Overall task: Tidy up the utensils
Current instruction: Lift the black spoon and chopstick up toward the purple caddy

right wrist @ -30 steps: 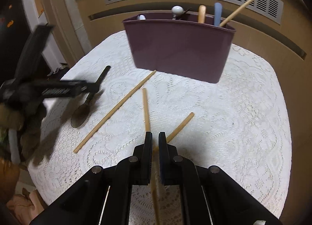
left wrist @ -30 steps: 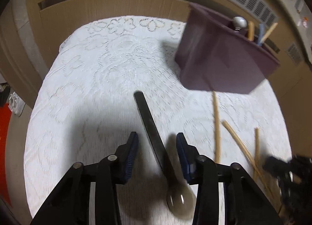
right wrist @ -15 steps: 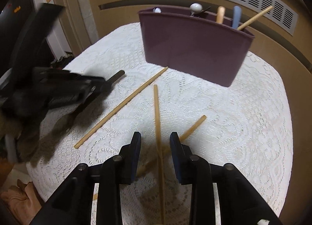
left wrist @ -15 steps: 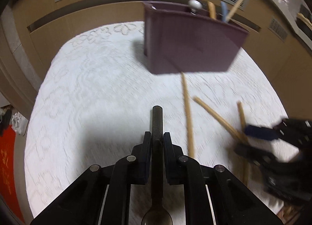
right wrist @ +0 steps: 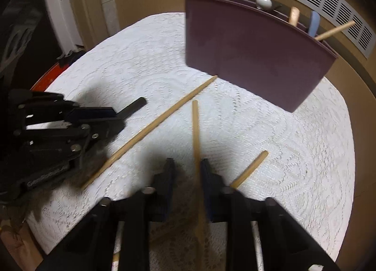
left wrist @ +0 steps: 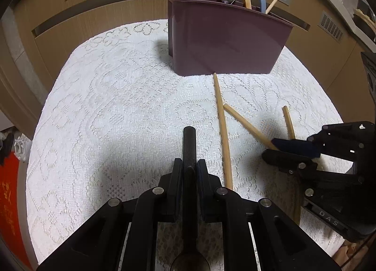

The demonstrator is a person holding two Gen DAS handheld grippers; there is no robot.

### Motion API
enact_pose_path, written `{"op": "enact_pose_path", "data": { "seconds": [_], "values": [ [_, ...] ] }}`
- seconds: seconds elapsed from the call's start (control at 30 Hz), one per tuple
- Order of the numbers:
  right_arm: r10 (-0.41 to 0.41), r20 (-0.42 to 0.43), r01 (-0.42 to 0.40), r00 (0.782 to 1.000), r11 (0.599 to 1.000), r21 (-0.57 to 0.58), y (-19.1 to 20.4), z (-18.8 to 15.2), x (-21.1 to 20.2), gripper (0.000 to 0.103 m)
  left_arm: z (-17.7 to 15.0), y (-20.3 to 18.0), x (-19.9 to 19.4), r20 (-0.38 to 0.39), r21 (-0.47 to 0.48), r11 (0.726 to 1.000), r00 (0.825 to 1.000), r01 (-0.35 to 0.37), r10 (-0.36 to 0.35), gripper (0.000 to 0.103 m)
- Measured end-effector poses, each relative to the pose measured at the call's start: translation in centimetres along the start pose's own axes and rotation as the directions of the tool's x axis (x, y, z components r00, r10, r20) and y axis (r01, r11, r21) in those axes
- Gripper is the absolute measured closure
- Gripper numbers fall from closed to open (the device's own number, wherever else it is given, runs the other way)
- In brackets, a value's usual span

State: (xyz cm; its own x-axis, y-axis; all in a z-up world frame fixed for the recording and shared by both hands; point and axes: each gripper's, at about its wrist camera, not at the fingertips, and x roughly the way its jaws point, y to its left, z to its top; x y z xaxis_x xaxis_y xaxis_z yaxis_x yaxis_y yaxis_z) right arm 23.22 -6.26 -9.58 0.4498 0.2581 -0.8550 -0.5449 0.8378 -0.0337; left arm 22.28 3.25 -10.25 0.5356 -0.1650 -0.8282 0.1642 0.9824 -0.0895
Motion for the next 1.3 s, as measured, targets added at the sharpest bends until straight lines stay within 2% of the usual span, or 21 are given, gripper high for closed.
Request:
{"op": "enact_pose_path", "data": {
  "seconds": [0.1, 0.27, 0.5, 0.7, 0.83, 0.93, 1.0, 1.13, 1.3],
  "values": [
    [0.016, 0.006, -0.016, 1.0, 1.0, 0.025, -0.6, -0.3, -0.4, 0.097, 0.0, 0.1, 0.0, -0.004, 0.0, 1.0, 1.0, 0.003, -0.003, 0.089],
    [0.055, 0.037, -0.059, 0.998, 0.991, 0.117, -3.0, -0.9, -2.1, 0.097, 0.3, 0.3, 0.2, -0.019, 0.002, 1.0, 1.0, 0.009, -0.009, 0.089],
    [0.048, 0.095, -0.064, 0.994, 0.982, 0.177, -5.2, -1.7, -4.2, 0.097, 1.0, 0.7, 0.6, -0.06, -0.005, 0.999, 0.998, 0.032, -0.032, 0.089],
    [0.056, 0.117, -0.079, 0.992, 0.977, 0.2, -5.5, -2.5, -4.4, 0.097, 1.6, 1.1, 1.0, -0.087, -0.01, 0.998, 0.994, 0.067, -0.067, 0.089],
    [0.075, 0.127, -0.101, 0.989, 0.971, 0.218, -5.5, -3.0, -4.3, 0.097, 2.2, 0.6, 1.3, -0.088, 0.001, 0.999, 0.995, 0.039, -0.039, 0.09],
    [0.082, 0.132, -0.111, 0.988, 0.967, 0.229, -5.4, -3.4, -4.5, 0.097, 2.4, -0.4, 1.5, -0.072, 0.04, 0.999, 0.997, -0.009, 0.012, 0.09],
    [0.082, 0.142, -0.114, 0.987, 0.966, 0.234, -5.3, -3.7, -4.9, 0.097, 2.3, -0.6, 1.3, -0.066, 0.041, 0.999, 0.998, -0.018, 0.021, 0.091],
    [0.075, 0.157, -0.112, 0.985, 0.964, 0.24, -5.4, -4.1, -6.0, 0.097, 1.8, -0.3, 0.0, -0.033, -0.004, 1.0, 0.999, 0.003, -0.003, 0.091],
    [0.057, 0.183, -0.104, 0.981, 0.96, 0.26, -5.5, -4.7, -7.6, 0.097, 1.0, -0.9, -4.4, 0.074, -0.005, 0.999, 0.996, 0.045, -0.045, 0.091]
  ]
}}
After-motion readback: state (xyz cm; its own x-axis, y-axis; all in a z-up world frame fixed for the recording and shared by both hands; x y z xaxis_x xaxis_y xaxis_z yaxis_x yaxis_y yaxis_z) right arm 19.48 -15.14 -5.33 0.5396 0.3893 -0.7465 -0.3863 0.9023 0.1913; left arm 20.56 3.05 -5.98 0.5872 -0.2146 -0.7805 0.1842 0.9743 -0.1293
